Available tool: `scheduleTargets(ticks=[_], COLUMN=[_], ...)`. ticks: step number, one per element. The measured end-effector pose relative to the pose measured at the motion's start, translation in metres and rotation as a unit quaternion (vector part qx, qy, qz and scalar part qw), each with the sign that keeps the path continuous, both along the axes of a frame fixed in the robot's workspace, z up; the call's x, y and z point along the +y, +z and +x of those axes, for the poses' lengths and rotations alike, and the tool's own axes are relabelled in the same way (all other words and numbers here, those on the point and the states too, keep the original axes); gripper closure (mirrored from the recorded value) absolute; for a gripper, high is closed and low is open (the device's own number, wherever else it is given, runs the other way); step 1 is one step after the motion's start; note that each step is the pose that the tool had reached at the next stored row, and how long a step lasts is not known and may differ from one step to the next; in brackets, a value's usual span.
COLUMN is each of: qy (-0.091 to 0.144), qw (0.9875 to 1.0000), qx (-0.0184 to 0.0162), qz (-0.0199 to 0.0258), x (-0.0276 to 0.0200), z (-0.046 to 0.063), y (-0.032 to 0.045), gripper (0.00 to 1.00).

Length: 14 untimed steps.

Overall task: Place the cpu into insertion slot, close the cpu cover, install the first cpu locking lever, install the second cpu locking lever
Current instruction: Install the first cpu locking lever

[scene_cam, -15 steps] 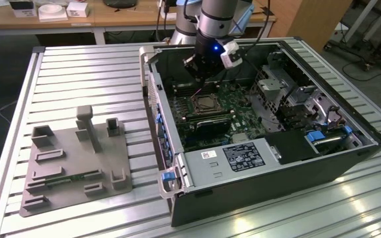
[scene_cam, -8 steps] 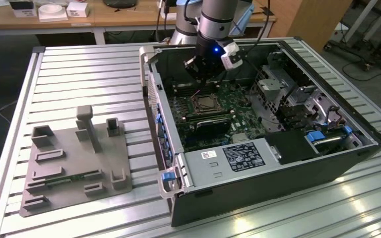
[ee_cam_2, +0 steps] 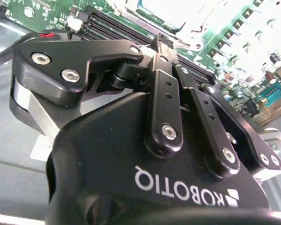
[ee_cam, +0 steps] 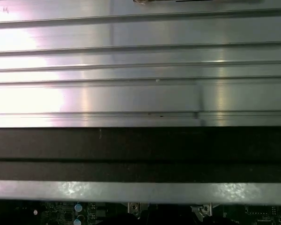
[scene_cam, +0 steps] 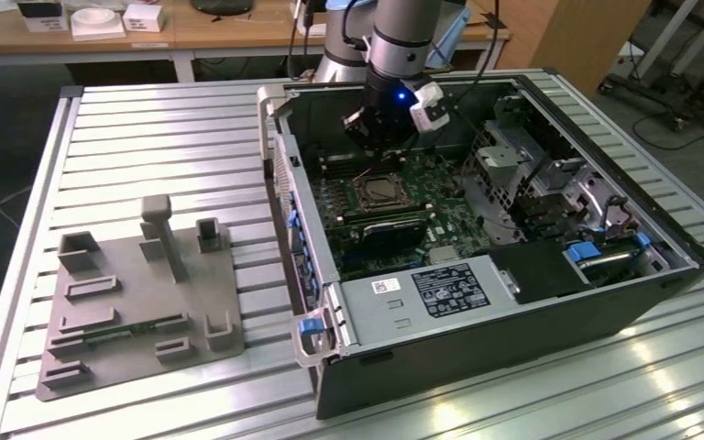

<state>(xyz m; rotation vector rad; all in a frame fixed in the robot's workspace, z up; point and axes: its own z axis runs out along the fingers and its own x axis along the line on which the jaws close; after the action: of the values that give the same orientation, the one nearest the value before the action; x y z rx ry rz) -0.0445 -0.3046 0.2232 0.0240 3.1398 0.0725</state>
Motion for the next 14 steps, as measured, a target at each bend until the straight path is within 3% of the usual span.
scheduleTargets(ticks=[14], qy=[0.003], qw=[1.0000], qx=[-0.0045], qz=[-0.0007], x=[0.0033], z=[0.0086], y=[-0.0067], gripper=[0.90])
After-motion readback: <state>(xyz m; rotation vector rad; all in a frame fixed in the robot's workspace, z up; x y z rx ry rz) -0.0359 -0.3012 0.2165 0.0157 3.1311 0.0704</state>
